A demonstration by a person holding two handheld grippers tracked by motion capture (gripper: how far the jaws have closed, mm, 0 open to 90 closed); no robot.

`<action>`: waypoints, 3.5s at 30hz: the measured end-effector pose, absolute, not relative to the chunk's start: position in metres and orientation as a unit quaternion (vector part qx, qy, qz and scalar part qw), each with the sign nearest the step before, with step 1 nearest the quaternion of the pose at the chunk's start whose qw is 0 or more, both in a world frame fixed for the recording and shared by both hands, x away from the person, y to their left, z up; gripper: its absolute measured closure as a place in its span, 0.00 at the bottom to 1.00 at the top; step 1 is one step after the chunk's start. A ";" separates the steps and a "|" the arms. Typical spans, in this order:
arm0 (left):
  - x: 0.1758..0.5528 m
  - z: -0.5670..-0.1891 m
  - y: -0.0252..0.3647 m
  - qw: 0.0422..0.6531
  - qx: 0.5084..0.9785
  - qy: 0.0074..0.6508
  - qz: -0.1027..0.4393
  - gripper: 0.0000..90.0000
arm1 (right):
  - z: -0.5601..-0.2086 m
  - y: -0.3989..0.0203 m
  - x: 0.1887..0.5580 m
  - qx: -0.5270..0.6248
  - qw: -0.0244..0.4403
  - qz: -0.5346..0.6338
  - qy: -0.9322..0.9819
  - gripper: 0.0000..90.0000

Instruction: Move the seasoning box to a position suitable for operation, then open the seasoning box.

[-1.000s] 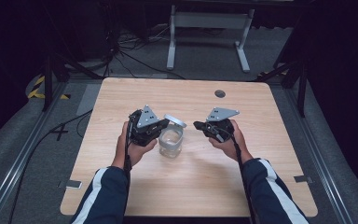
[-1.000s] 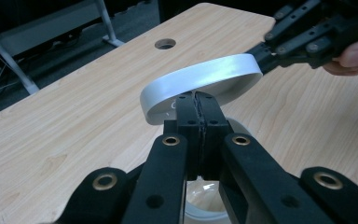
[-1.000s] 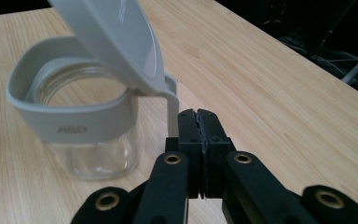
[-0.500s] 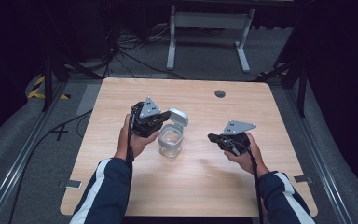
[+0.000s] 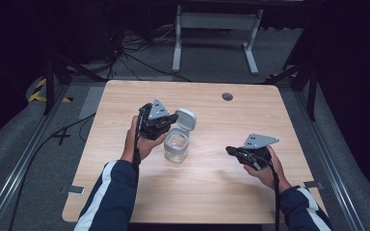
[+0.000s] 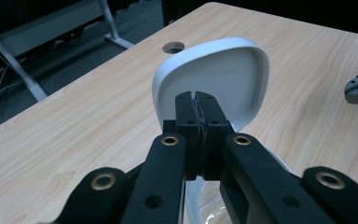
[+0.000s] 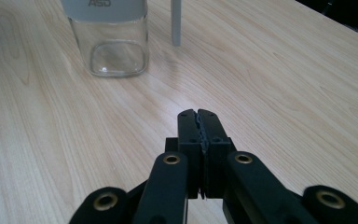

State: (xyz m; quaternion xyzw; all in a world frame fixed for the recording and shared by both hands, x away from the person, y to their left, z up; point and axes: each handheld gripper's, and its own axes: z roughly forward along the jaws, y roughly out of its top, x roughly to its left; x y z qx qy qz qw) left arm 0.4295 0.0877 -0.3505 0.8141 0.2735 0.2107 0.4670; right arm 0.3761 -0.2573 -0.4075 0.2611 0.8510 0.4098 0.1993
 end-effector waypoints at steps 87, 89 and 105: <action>0.321 -0.482 0.233 0.361 0.853 0.351 0.138 0.18 | -0.467 -0.437 0.278 0.431 0.212 0.358 0.801 0.32; 0.321 -0.482 0.233 0.361 0.853 0.351 0.139 0.18 | -0.467 -0.437 0.278 0.432 0.212 0.358 0.800 0.32; 0.321 -0.482 0.233 0.361 0.852 0.353 0.139 0.17 | -0.467 -0.438 0.278 0.441 0.218 0.355 0.795 0.32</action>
